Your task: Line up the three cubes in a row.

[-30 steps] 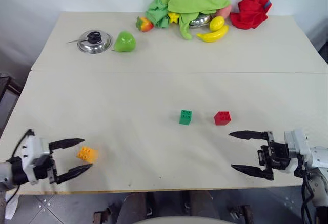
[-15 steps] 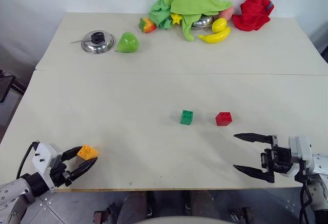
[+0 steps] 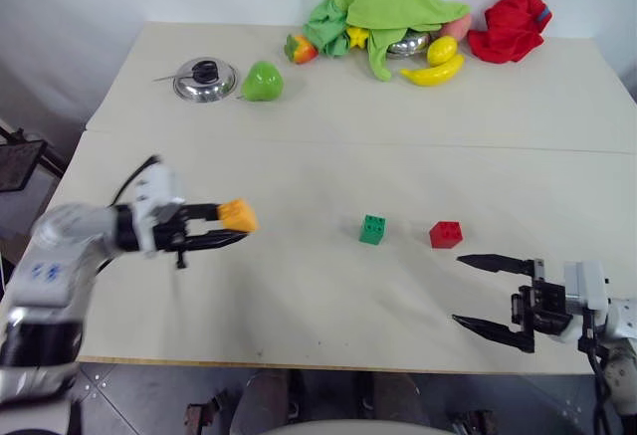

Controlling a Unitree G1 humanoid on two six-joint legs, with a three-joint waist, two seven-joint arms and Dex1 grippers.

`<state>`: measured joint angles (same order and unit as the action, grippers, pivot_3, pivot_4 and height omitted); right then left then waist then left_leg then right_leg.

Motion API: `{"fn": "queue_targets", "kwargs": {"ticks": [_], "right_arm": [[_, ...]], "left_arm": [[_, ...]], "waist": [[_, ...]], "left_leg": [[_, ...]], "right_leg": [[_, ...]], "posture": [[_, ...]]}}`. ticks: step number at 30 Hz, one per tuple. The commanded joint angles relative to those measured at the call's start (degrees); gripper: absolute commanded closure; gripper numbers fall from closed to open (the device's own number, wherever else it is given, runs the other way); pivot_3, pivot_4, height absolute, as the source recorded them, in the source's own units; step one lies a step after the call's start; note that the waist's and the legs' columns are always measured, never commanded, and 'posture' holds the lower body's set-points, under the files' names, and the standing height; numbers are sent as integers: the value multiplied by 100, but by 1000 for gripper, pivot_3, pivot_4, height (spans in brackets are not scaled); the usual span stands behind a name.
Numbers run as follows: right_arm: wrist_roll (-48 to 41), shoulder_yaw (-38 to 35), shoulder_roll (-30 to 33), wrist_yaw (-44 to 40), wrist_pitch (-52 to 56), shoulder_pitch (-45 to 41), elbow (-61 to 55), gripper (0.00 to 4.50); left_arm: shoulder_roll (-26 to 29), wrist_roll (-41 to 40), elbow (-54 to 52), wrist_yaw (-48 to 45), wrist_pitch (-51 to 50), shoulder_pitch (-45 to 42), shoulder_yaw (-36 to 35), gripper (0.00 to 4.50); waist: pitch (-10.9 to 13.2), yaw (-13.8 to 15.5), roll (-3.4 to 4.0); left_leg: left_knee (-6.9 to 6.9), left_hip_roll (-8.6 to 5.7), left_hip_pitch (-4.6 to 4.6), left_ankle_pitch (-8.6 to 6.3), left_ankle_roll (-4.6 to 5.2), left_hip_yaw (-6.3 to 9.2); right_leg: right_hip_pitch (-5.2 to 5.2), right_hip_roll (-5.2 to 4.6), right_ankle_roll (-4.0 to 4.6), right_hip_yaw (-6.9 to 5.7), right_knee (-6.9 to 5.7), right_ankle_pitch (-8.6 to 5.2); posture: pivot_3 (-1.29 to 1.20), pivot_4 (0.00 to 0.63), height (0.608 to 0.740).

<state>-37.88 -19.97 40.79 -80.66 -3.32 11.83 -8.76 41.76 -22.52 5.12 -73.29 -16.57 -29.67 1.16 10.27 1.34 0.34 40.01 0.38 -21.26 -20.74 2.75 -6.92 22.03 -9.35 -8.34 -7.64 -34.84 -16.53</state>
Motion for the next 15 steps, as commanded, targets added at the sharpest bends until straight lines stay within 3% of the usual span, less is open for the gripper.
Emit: {"fn": "queue_targets", "kwargs": {"ticks": [1,7,15], "right_arm": [[-110,-361,-23,466,119,256,-581,0],[-137,-574,-264,1147,231,884,-1457,0],[-216,-740,-342,1372,260,1322,-1791,0]], "left_arm": [[-419,779,1315,-449,795,-889,821,3012],[-1374,1613,3359,-302,1838,-2071,1394,3012],[-1745,1968,4240,-704,2467,-2413,1533,3012]], "waist": [[2,-13,-3],[9,-3,-16],[13,-1,-25]], "left_leg": [[-4,0,0,0,0,-5],[2,38,-9,-1,-5,-12],[5,42,-10,-1,-5,-12]], "right_leg": [[1,3,0,-1,4,0],[6,42,-4,6,27,1],[9,42,-6,13,27,2]], "posture": [[0,150,740],[0,150,740],[0,150,740]]}}
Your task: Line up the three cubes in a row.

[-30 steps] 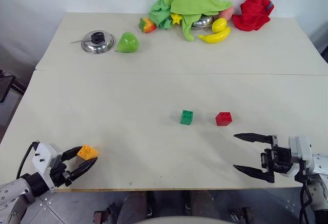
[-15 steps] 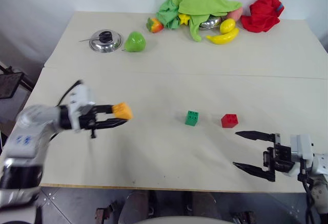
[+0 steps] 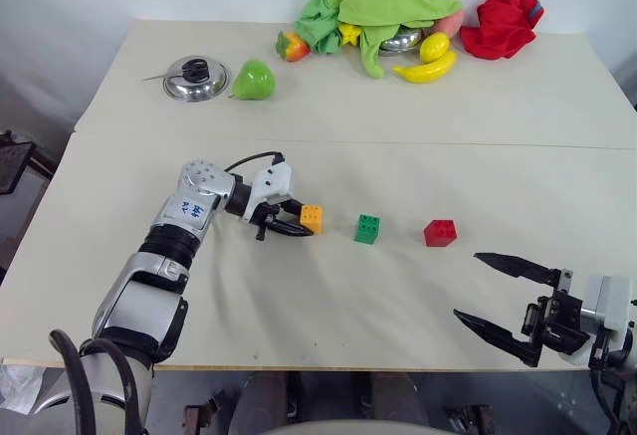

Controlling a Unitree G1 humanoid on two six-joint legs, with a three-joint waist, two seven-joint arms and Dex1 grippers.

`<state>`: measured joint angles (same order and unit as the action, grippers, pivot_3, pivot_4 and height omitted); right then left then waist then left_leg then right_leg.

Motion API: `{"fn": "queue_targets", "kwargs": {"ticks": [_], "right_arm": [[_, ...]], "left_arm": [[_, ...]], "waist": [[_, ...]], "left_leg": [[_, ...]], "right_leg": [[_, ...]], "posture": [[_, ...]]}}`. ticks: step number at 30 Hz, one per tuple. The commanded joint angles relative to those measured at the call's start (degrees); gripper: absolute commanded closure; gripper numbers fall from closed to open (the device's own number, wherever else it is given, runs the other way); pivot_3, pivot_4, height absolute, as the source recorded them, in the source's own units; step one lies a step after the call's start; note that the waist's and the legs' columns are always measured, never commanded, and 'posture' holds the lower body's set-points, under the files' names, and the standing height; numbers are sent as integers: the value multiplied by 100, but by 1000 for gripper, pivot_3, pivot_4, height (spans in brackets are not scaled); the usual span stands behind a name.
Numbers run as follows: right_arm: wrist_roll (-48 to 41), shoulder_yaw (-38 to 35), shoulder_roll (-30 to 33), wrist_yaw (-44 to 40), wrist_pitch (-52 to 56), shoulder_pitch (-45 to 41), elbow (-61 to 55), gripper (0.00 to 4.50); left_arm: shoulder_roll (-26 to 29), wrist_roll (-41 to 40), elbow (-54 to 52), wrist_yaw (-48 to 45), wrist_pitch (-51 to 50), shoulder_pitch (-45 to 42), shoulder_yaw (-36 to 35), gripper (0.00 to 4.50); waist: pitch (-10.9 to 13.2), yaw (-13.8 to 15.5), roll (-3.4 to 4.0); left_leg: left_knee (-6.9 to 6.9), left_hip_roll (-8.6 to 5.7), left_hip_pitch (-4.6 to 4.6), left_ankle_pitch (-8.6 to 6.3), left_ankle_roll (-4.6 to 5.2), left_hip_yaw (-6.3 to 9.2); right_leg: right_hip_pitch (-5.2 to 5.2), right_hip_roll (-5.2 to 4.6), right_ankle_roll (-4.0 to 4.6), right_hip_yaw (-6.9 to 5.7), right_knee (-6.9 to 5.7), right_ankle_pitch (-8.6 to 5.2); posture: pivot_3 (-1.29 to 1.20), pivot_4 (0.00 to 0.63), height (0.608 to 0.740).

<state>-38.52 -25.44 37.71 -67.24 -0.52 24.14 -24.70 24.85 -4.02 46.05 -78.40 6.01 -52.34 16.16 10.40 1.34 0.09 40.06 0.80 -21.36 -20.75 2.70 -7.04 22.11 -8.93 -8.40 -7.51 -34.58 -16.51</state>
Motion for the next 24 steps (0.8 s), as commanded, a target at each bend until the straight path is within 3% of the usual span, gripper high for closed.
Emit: {"fn": "queue_targets", "kwargs": {"ticks": [1,5,8,17,24], "right_arm": [[-158,-211,-37,20,-34,120,-169,0],[-176,-283,-38,-15,-78,146,0,0],[-212,-305,-62,-35,-96,87,179,0],[-259,-234,-448,75,-281,-348,527,0],[-455,-361,-384,-175,-286,-599,721,0]], "left_arm": [[-66,168,222,-156,264,-188,29,3012],[-129,256,472,29,290,-334,-79,3012],[-183,125,350,22,-264,-384,-201,3012],[588,-279,-735,-977,-526,102,-516,274],[1602,-905,-1474,-1238,-157,1275,-1183,274]], "waist": [[0,0,0],[0,12,-1],[1,8,-2],[1,-45,-3],[1,-112,-2]], "left_leg": [[0,0,0,0,0,0],[1,-1,0,0,1,3],[5,0,0,0,3,6],[4,4,-6,1,2,2],[8,24,-5,1,2,4]], "right_leg": [[0,0,0,1,0,0],[-2,-2,0,0,0,0],[-5,-4,-2,0,-1,1],[9,-2,-1,3,-9,1],[11,-4,0,9,-18,0]], "posture": [[0,150,740],[0,150,740],[0,150,740],[0,150,740],[0,150,740]]}}
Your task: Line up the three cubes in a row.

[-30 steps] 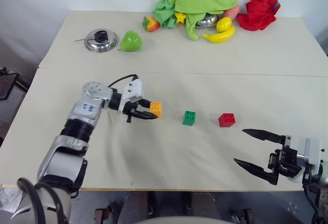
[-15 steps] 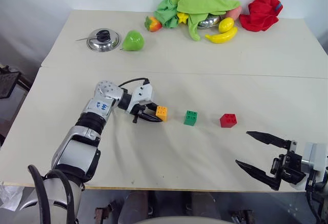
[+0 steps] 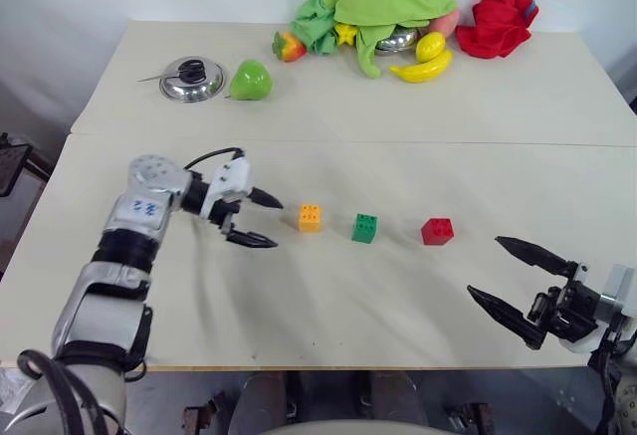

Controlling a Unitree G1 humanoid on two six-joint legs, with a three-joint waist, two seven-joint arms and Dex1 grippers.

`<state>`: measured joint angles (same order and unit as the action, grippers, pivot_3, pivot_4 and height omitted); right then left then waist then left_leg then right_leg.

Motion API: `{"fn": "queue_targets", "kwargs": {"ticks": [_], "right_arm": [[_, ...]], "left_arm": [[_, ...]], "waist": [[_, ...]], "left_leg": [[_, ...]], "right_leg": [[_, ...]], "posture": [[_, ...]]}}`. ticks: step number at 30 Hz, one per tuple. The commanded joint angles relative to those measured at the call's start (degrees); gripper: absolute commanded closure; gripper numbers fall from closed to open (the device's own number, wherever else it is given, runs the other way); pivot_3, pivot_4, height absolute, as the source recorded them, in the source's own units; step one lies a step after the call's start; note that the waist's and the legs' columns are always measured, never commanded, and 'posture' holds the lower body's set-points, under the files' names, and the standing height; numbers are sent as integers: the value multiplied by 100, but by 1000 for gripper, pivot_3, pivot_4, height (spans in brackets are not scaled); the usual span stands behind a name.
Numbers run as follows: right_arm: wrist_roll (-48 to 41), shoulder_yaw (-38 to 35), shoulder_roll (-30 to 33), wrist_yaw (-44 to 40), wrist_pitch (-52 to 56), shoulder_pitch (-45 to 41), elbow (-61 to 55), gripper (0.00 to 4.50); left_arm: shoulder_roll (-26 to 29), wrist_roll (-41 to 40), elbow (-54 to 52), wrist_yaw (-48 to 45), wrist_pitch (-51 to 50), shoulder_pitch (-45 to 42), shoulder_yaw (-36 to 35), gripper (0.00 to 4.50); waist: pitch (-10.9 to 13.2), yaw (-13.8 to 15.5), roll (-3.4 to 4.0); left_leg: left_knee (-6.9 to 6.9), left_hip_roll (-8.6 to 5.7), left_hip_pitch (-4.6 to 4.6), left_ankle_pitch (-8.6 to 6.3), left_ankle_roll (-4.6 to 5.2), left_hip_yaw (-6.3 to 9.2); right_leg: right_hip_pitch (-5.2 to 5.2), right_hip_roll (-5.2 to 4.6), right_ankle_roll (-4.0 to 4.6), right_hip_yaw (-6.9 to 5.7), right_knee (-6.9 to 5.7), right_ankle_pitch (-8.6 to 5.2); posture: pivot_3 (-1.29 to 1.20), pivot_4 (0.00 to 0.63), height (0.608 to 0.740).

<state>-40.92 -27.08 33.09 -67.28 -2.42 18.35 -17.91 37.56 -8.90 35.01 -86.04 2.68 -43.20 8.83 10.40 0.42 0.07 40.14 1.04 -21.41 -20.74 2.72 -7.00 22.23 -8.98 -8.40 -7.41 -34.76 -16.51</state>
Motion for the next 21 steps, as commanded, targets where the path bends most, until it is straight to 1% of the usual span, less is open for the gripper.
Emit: {"fn": "queue_targets", "kwargs": {"ticks": [1,2,5,8,10,13,15,17,19,21], "right_arm": [[-254,-271,134,-222,-66,-32,102,0],[-289,-326,175,-259,-33,-41,149,0],[-304,-428,266,-463,-77,-74,379,0],[-206,-400,279,-592,-173,-191,606,0],[-162,-369,276,-648,-212,-256,689,0],[-37,-402,347,-855,-376,-209,864,0],[37,-437,475,-1156,-471,-43,945,0],[174,-363,606,-1479,-634,101,1043,0],[146,-336,653,-1580,-638,89,1150,0],[132,-319,693,-1646,-625,9,1258,0]], "left_arm": [[470,-585,-488,-379,109,615,-643,274],[551,-756,-590,-262,-48,810,-820,274],[802,-1025,-1250,486,-491,1672,-1451,274],[687,-1560,-2042,1204,-922,2449,-2287,274],[539,-1773,-2596,1606,-1023,2910,-2645,274],[392,-1865,-3294,1948,-1075,3677,-2919,274],[375,-1855,-3484,1968,-984,4096,-3023,274],[350,-1810,-3426,2040,-795,4292,-3113,274],[356,-1758,-3303,2142,-685,4382,-3150,274],[397,-1809,-3222,2024,-630,4446,-3117,274]], "waist": [[0,-35,0],[0,-48,0],[0,-30,0],[1,-53,-1],[1,-45,-1],[1,-50,2],[0,-46,4],[0,-35,5],[0,-32,4],[0,-38,4]], "left_leg": [[0,3,0,0,0,0],[-2,3,-1,0,0,0],[-1,-1,0,0,1,2],[-2,-10,2,2,8,9],[-4,-13,5,2,9,15],[-4,-18,16,2,9,23],[-10,-19,25,1,8,24],[-13,-18,25,0,7,26],[-12,-18,25,0,7,27],[-10,-18,30,0,7,26]], "right_leg": [[2,-2,0,1,-2,0],[2,-2,1,0,-2,0],[0,-13,1,-1,-5,0],[-4,-31,1,-3,-11,0],[-8,-40,1,-8,-12,0],[-24,-50,1,-14,-9,0],[-33,-49,1,-16,0,0],[-34,-47,1,-22,3,0],[-36,-47,1,-23,6,0],[-42,-50,-1,-22,9,1]], "posture": [[0,150,740],[0,150,740],[0,150,740],[0,150,740],[0,150,740],[0,150,740],[0,150,740],[0,150,740],[0,150,740],[0,150,740]]}}
